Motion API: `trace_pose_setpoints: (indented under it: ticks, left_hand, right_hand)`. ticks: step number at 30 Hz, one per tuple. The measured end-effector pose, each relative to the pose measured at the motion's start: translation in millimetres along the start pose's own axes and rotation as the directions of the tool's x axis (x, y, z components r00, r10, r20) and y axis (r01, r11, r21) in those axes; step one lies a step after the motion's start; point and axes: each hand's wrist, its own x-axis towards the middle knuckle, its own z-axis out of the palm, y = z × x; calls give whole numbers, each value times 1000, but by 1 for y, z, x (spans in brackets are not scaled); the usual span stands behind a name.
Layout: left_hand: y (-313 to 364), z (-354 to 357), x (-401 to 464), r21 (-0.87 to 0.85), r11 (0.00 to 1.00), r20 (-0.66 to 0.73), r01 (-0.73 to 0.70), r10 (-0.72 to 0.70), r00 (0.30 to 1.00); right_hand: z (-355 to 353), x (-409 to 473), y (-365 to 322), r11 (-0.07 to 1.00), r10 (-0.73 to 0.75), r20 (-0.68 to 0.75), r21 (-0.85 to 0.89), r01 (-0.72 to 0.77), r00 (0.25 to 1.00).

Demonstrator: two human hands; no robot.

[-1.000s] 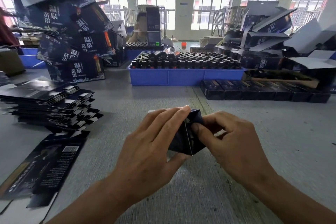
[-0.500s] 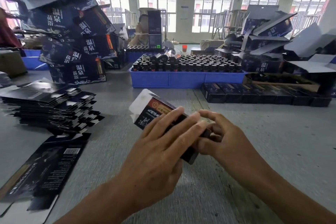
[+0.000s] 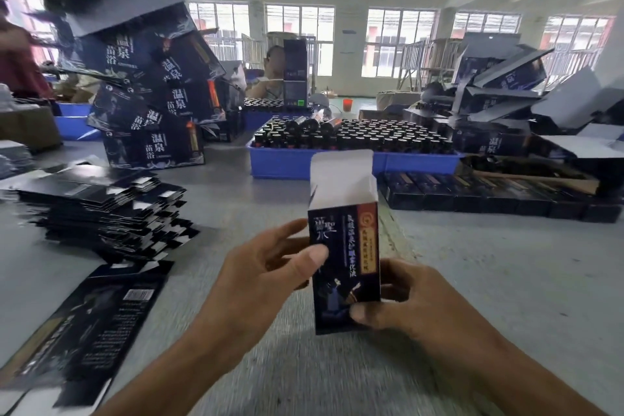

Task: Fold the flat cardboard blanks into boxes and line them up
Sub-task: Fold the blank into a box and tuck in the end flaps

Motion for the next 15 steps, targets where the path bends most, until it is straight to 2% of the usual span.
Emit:
trace_pose_setpoints:
  ticks: [5,10,15]
  left_hand:
    - [-6,2,-2,53,999,81,-8,4,997]
    - [-10,4,-2,80,996,64,-43,38,997]
    - [-8,6,-7,66,973,10,-222,222,975]
  right_hand:
    - [-8,2,-3,977,-103,-191,165,135,976]
    - [-9,2,-1,963,-138,-206,199,179,969]
    - [-9,3,0,963,-159,-210,184,198,965]
